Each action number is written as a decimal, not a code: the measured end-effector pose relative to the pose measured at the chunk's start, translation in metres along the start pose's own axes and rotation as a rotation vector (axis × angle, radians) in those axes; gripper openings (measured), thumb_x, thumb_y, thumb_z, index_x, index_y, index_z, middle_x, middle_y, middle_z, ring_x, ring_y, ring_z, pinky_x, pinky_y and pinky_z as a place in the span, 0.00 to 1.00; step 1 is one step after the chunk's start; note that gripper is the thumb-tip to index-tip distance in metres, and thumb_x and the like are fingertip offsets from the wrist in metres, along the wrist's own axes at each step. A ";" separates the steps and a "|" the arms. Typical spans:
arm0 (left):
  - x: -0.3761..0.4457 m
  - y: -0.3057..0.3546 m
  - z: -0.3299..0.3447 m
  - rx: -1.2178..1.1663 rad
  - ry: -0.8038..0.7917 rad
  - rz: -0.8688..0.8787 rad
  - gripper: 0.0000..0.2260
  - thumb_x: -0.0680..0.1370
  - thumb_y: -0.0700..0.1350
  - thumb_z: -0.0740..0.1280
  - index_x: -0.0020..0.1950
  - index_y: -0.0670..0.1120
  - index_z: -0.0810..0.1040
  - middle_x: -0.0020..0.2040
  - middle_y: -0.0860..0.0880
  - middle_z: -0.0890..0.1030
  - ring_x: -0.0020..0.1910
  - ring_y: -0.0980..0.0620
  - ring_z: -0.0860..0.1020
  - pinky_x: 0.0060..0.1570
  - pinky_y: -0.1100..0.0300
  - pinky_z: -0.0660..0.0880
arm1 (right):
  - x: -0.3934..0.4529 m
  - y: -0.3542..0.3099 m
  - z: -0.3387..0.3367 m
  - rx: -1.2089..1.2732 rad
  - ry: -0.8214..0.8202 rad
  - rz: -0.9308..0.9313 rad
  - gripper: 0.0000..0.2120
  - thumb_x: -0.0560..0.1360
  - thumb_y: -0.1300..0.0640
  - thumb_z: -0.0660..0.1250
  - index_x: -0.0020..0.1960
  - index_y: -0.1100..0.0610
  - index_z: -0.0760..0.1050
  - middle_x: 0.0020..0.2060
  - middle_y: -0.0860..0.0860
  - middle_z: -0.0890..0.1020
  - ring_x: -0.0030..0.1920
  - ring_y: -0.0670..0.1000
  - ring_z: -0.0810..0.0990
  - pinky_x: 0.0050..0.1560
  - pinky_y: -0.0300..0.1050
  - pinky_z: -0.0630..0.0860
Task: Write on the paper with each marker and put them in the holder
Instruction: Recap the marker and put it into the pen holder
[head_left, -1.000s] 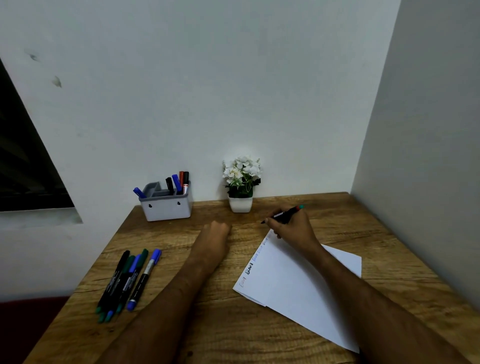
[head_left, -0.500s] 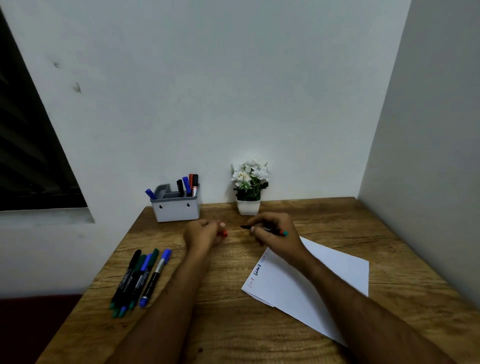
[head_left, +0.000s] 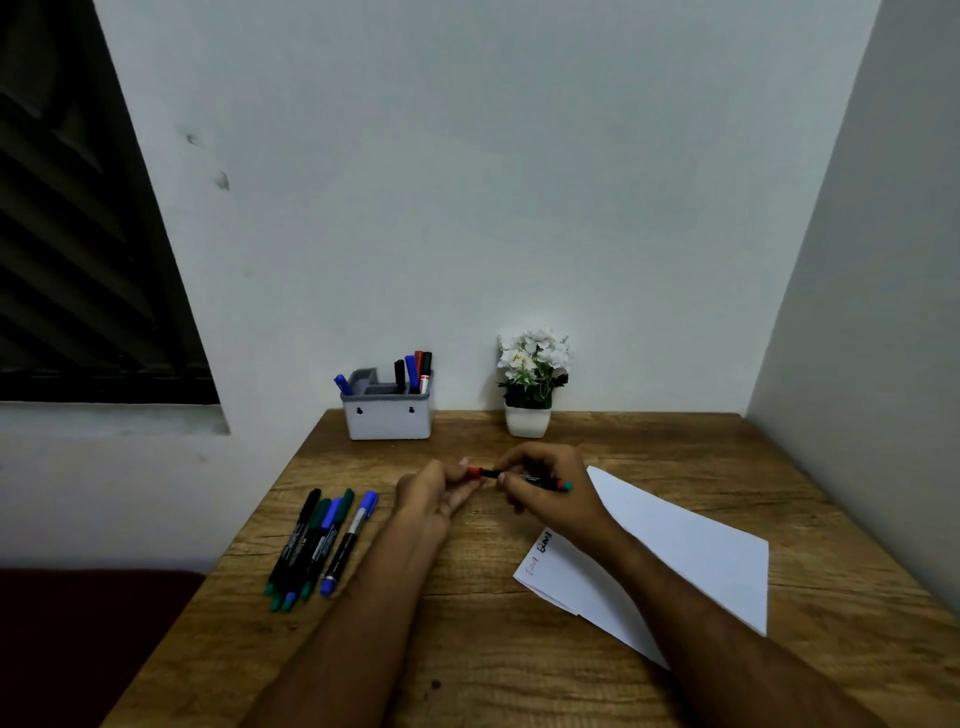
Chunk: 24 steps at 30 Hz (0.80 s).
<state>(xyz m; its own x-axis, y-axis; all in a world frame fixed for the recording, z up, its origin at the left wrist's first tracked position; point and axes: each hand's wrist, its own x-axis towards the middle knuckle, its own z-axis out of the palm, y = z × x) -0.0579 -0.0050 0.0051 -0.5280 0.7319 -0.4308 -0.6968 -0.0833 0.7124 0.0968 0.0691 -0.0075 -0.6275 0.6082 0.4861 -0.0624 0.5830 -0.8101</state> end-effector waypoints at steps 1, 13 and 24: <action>0.000 0.000 0.000 0.004 -0.006 -0.006 0.12 0.75 0.25 0.63 0.58 0.31 0.76 0.56 0.36 0.80 0.53 0.40 0.81 0.35 0.55 0.83 | 0.001 0.000 0.002 -0.002 0.000 0.006 0.05 0.77 0.66 0.72 0.51 0.60 0.84 0.37 0.54 0.85 0.35 0.53 0.85 0.35 0.51 0.84; -0.001 0.008 -0.003 -0.017 0.041 0.054 0.06 0.76 0.26 0.65 0.52 0.31 0.76 0.47 0.37 0.80 0.42 0.43 0.81 0.45 0.54 0.81 | 0.011 0.001 0.015 0.031 0.047 0.034 0.02 0.76 0.63 0.75 0.46 0.61 0.86 0.34 0.55 0.85 0.33 0.48 0.82 0.36 0.42 0.77; 0.005 0.024 -0.014 -0.107 0.019 0.117 0.14 0.75 0.24 0.64 0.58 0.35 0.75 0.53 0.37 0.80 0.53 0.40 0.82 0.51 0.51 0.80 | 0.035 0.001 0.039 0.135 0.041 0.042 0.03 0.78 0.65 0.72 0.48 0.63 0.85 0.35 0.52 0.86 0.33 0.48 0.82 0.34 0.41 0.77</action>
<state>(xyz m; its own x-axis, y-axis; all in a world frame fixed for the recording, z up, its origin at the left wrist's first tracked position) -0.0841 -0.0130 0.0121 -0.6174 0.6998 -0.3593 -0.6768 -0.2398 0.6960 0.0448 0.0702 -0.0043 -0.5994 0.6538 0.4618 -0.1421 0.4808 -0.8652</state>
